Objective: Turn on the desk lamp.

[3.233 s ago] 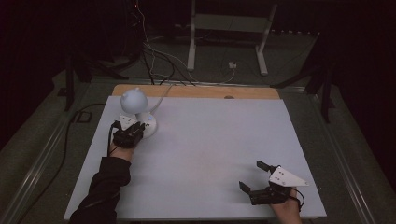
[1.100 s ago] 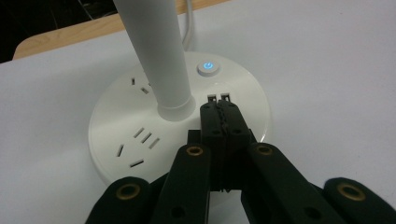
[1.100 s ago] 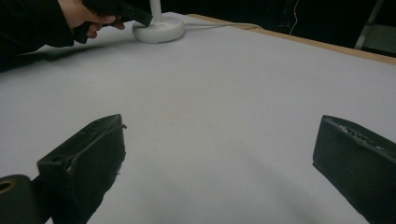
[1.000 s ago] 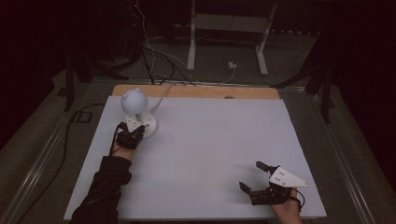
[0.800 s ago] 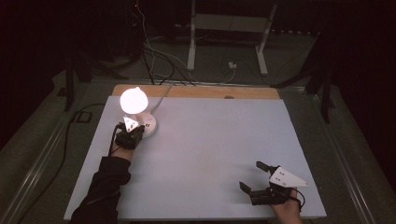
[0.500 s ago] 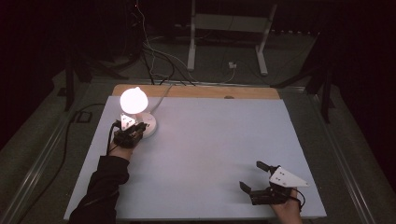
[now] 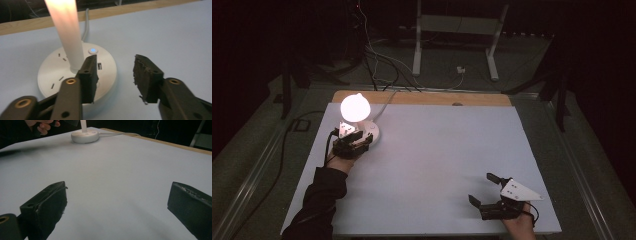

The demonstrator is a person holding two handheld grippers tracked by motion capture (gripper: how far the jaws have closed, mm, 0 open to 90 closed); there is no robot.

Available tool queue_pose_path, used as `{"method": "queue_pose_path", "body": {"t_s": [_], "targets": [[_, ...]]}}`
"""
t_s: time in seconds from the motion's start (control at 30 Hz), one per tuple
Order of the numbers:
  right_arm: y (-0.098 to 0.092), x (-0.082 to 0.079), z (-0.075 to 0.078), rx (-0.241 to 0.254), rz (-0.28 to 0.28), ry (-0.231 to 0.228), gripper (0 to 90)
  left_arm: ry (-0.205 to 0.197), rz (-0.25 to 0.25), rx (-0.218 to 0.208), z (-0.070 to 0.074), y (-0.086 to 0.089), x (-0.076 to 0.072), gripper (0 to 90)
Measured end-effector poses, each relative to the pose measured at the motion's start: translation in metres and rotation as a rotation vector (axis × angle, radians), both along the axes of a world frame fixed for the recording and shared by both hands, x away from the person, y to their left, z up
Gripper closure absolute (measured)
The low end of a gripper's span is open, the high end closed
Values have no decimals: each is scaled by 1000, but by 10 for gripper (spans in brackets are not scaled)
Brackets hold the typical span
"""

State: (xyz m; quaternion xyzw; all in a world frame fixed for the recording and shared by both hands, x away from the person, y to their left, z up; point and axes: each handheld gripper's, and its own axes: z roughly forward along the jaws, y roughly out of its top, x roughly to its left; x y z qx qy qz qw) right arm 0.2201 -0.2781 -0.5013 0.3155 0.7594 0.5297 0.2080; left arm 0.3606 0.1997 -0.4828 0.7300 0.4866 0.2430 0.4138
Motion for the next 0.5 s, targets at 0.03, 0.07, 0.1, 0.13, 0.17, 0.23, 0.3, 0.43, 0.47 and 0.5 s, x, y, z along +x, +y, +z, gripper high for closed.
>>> {"method": "queue_pose_path", "body": {"t_s": [0.03,0.07,0.1,0.13,0.17,0.23,0.3,0.43,0.47,0.5], "targets": [[0,0,0,1,0,0,22,3,-1,-6,1,0,0,509],[0,0,0,3,-1,2,21,3,-1,-6,1,0,0,489],[0,0,0,3,-1,2,21,6,-1,-7,1,0,0,489],[0,0,0,3,-1,4,21,10,-3,-10,2,0,-1,465],[0,0,0,-1,0,4,21,19,-3,-4,2,-1,0,407],[0,0,0,1,0,2,21,22,-5,-5,2,0,0,365],[0,1,-1,3,-2,5,21,21,-3,-13,3,1,-1,314],[0,1,-1,1,0,4,21,50,-38,-33,5,2,-1,152],[0,1,-1,1,0,4,21,63,-55,-38,6,3,-1,152],[0,0,-1,3,1,8,21,68,-63,-36,6,3,-2,106]]}}
